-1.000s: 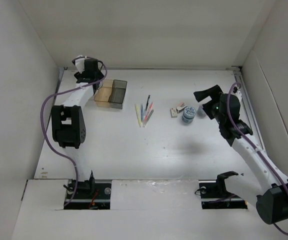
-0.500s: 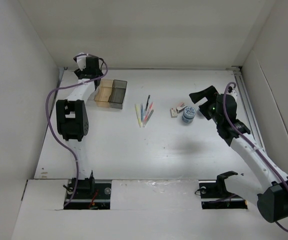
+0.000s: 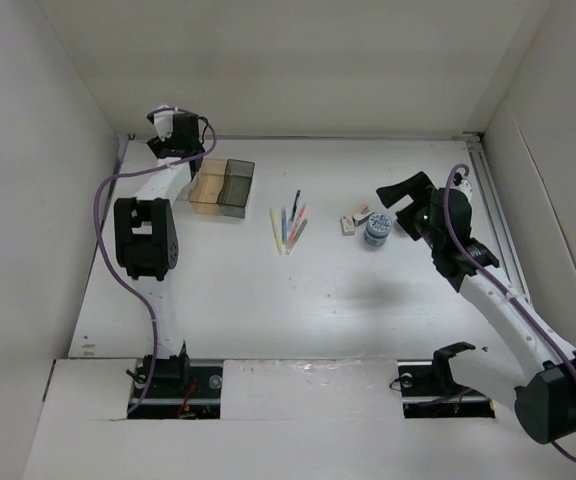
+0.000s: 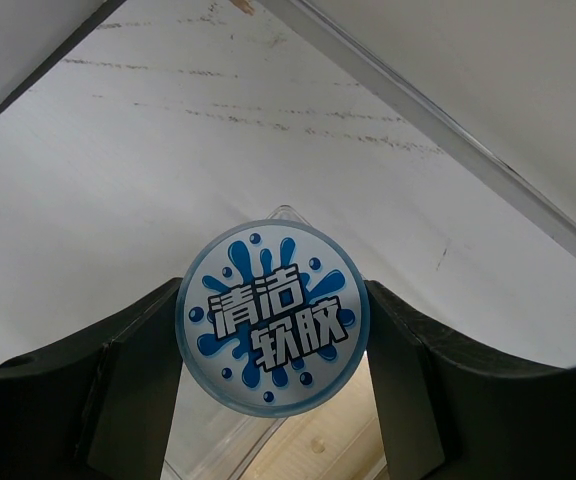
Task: Sort the stationery into containers
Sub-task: Place the stationery into the container, then grab a piece of stationery with the left arm
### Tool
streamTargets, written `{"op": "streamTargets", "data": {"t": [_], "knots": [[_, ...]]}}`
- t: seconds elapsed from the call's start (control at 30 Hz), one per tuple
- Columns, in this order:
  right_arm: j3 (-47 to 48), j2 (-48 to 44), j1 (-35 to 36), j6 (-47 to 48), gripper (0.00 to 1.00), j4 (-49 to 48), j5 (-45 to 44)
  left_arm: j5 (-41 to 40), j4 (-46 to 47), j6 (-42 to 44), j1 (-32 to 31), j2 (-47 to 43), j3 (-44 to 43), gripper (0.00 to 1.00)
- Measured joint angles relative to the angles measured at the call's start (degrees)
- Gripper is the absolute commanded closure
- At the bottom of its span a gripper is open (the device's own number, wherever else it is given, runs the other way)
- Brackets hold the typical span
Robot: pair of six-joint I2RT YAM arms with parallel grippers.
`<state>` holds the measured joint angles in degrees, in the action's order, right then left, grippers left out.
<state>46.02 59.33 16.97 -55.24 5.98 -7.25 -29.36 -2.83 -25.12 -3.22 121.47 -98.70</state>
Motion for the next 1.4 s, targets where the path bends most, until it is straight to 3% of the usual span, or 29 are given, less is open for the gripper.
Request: {"op": "streamTargets", "data": {"t": [0.1,0.37,0.63,0.7,0.73,0.77,0.8,0.87,0.93,0.97,1.07,1.1,1.23,1.4], "knots": [[0.0,0.0,0.0,0.0,0.0,0.0,0.0,-0.1,0.1,0.1,-0.1,0.4,0.0,0.37],[0.0,0.0,0.0,0.0,0.0,0.0,-0.3,-0.1,0.6,0.3,-0.2,1.6,0.1,0.23],[0.0,-0.2,0.0,0.0,0.03,0.0,-1.3,-0.1,0.8,0.2,-1.2,0.3,0.5,0.25],[0.0,-0.7,0.0,0.2,0.18,0.0,-2.3,0.2,1.1,0.2,-2.7,-2.3,1.8,0.26],[0.0,-1.2,0.0,0.2,0.57,0.1,-2.9,0.3,1.2,0.2,-3.9,-4.1,2.7,0.28],[0.0,-2.0,0.0,0.4,0.74,0.3,-3.6,0.4,1.7,0.2,-5.4,-5.9,3.5,0.3],[0.0,-2.9,0.0,0.1,0.84,0.5,-4.3,0.6,2.5,0.0,-7.3,-8.1,4.5,0.31],[0.3,-5.5,0.0,0.0,0.92,1.9,-5.6,1.0,4.7,-0.4,-12.6,-12.5,6.8,0.31],[0.7,-8.8,0.3,0.0,0.84,3.4,-7.0,2.9,8.0,-0.6,-19.4,-16.4,9.4,0.28],[1.2,-10.6,0.6,-0.1,0.64,4.2,-7.7,4.0,9.6,-0.7,-23.2,-17.7,10.5,0.26],[2.7,-16.0,1.2,-0.2,0.35,5.7,-10.2,8.9,14.3,-0.9,-33.8,-18.9,13.9,0.18],[3.3,-17.3,1.2,-0.2,0.22,5.9,-11.0,10.8,14.7,-0.6,-37.0,-18.4,14.6,0.16],[5.7,-19.3,1.2,-0.1,0.02,6.8,-13.6,15.5,14.8,0.7,-45.6,-13.3,14.5,0.07],[6.7,-18.0,1.2,0.0,0.0,8.8,-14.6,17.1,12.2,3.9,-49.9,-5.1,9.6,0.0]]}}
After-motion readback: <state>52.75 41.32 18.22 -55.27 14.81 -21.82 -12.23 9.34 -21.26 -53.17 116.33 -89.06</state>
